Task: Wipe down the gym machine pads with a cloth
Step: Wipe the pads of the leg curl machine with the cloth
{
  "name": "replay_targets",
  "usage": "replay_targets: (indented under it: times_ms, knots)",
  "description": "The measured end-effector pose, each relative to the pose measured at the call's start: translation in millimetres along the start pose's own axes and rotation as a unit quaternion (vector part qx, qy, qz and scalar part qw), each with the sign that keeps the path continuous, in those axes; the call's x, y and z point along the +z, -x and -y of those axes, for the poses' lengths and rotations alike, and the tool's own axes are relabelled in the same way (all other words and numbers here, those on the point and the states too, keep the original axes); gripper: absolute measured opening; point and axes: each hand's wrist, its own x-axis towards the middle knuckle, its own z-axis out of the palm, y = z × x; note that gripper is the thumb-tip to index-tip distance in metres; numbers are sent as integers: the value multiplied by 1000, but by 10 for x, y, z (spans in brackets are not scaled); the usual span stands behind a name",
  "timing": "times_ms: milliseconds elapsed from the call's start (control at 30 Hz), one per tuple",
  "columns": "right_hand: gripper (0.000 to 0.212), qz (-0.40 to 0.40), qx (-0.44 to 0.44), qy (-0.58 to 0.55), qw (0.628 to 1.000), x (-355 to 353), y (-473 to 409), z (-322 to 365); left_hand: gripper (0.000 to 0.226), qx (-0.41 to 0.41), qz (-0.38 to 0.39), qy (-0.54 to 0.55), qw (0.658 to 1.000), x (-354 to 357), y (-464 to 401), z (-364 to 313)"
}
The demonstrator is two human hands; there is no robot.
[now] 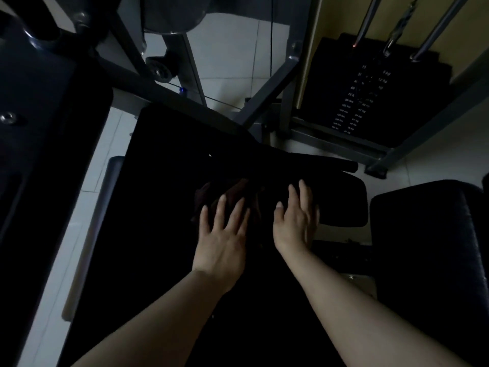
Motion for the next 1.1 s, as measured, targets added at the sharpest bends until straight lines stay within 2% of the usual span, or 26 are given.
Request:
replay_targets:
  times_ms: [67,167,233,300,533,700,767,867,1033,1100]
  knots:
    - [56,36,8,29,999,111,7,24,68,-21,-5,5,1000,69,212,103]
    - [67,-1,12,57,998,217,50,50,68,-49,14,15,999,-8,179,121]
    - [65,-22,13,52,998,226,56,58,70,-94,30,13,995,-79,-53,71]
    - [63,-35,12,42,998,224,54,45,74,-114,-2,19,993,-212,-325,67]
    - [60,-50,23,49,997,283,19,34,58,-103,-95,36,990,-501,-1069,304]
    - [54,-15,-15,80,997,193,-48,134,63,-65,-79,-19,995,-194,-549,237]
    - [51,11,-12,61,998,155,-157,182,63,-52,-57,-4,997,-35,-175,186]
    - [52,-6,-19,64,998,141,-203,195,62,-14,-38,-4,999,101,71,196]
    - [57,-25,-14,45,999,194,-202,177,60,-25,-72,-45,996,-179,-525,319]
    - [56,-36,-22,38,998,219,-219,157,61,-53,-71,-49,995,-341,-866,363]
